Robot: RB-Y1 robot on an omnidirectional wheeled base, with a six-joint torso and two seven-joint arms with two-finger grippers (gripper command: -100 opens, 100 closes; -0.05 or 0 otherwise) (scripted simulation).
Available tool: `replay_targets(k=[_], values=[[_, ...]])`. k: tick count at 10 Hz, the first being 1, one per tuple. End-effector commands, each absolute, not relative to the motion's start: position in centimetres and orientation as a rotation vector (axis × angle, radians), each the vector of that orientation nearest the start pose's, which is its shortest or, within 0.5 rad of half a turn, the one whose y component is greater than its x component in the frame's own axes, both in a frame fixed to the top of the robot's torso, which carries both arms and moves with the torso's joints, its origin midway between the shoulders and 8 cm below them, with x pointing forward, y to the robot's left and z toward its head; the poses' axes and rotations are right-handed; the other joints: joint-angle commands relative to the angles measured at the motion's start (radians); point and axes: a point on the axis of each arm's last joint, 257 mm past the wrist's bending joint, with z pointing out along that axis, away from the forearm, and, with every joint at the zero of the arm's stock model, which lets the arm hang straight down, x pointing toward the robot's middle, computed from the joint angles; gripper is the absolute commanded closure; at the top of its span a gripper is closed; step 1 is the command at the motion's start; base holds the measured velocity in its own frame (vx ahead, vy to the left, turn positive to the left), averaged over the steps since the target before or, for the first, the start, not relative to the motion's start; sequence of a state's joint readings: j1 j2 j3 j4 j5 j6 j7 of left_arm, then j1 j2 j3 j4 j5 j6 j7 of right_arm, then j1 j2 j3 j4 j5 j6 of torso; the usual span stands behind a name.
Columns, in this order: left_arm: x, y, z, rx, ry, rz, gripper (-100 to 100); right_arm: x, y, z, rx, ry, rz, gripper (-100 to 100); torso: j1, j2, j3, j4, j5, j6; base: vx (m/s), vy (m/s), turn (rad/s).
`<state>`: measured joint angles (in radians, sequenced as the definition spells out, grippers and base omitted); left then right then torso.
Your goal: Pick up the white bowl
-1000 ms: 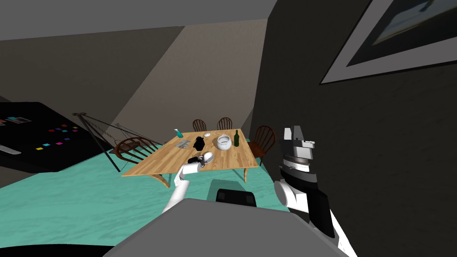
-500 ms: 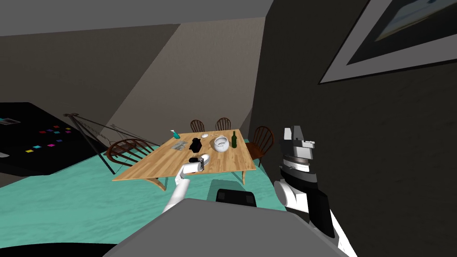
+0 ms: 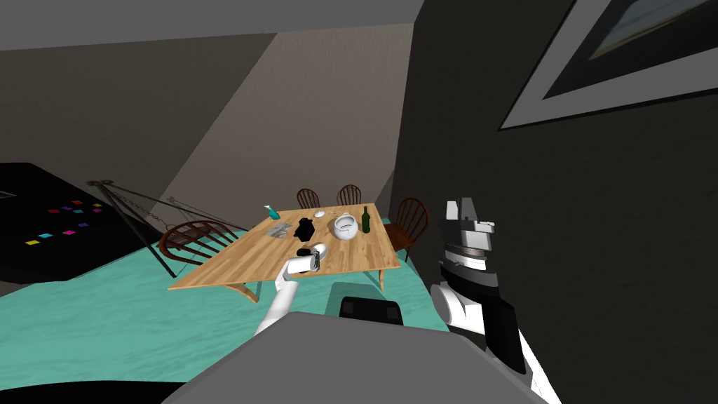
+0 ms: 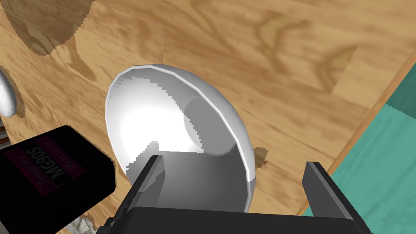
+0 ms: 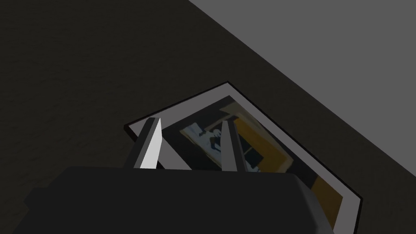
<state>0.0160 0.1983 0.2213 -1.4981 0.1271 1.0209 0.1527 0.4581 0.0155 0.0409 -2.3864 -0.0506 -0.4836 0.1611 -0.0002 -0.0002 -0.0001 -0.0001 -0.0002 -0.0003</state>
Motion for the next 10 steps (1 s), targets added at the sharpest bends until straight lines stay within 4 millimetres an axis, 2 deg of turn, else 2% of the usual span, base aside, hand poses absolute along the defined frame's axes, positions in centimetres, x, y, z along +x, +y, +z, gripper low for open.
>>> replay_targets(k=[1, 5, 6, 10], values=[[38.9, 39.59, -46.18, -2.226, 1.514, -0.403, -100, 32.49, -26.57, 8.05, 0.549, 0.516, 1.266, 0, 0.0, 0.0, 0.0, 0.0, 0.0, 0.0, 0.006, -0.006, -0.056], [38.76, 40.28, -46.89, -2.234, 1.503, -0.4, -100, 32.49, -26.57, 8.05, 0.549, 0.516, 1.266, 0, 0.0, 0.0, 0.0, 0.0, 0.0, 0.0, 0.004, -0.004, -0.03], [38.78, 40.32, -46.91, -2.233, 1.502, -0.401, 100, 32.49, -26.57, 8.05, 0.549, 0.516, 1.266, 0, 0.0, 0.0, 0.0, 0.0, 0.0, 0.0, 0.0, 0.0, 0.0], [38.75, 40.29, -46.94, -2.236, 1.5, -0.402, 100, 32.49, -26.57, 8.05, 0.549, 0.516, 1.266, 0, 0.0, 0.0, 0.0, 0.0, 0.0, 0.0, 0.0, 0.0, 0.0]])
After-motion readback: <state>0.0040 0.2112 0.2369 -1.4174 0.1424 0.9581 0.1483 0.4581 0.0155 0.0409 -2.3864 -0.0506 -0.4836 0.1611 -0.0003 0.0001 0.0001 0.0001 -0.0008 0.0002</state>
